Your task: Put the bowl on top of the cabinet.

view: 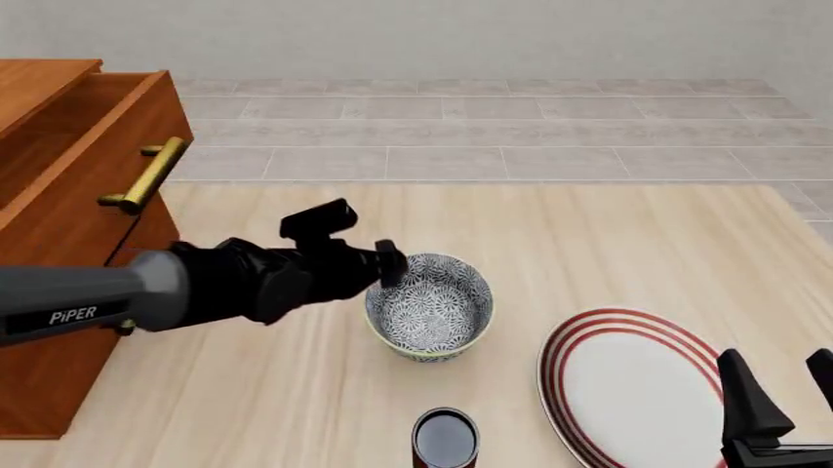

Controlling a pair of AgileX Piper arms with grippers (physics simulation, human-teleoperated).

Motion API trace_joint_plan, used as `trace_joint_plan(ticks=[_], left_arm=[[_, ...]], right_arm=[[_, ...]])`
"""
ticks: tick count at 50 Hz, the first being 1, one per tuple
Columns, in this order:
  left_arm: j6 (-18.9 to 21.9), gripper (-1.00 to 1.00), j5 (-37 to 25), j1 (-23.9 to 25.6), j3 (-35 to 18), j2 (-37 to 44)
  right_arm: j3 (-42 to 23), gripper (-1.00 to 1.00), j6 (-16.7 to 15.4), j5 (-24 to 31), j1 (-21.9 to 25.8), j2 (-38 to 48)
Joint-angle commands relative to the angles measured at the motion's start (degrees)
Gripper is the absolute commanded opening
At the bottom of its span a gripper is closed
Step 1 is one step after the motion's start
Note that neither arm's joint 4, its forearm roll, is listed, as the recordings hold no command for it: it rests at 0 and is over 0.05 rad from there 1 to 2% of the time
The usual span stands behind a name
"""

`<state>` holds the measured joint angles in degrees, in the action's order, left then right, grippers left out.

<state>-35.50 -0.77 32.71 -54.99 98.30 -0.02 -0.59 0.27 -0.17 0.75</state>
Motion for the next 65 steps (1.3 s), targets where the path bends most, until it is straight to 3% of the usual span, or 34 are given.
trace_joint_plan(ticks=[1,65], left_arm=[[-0.7,1.00,1.1,0.2,-0.4,2.4],[-2.5,1.00,5.7,0.4,-1.5,12.3]], right_arm=[[0.0,1.00,0.0,0.0,0.0,-0.1],[-0.1,1.00,0.0,-0.3,-0.3,0.1]])
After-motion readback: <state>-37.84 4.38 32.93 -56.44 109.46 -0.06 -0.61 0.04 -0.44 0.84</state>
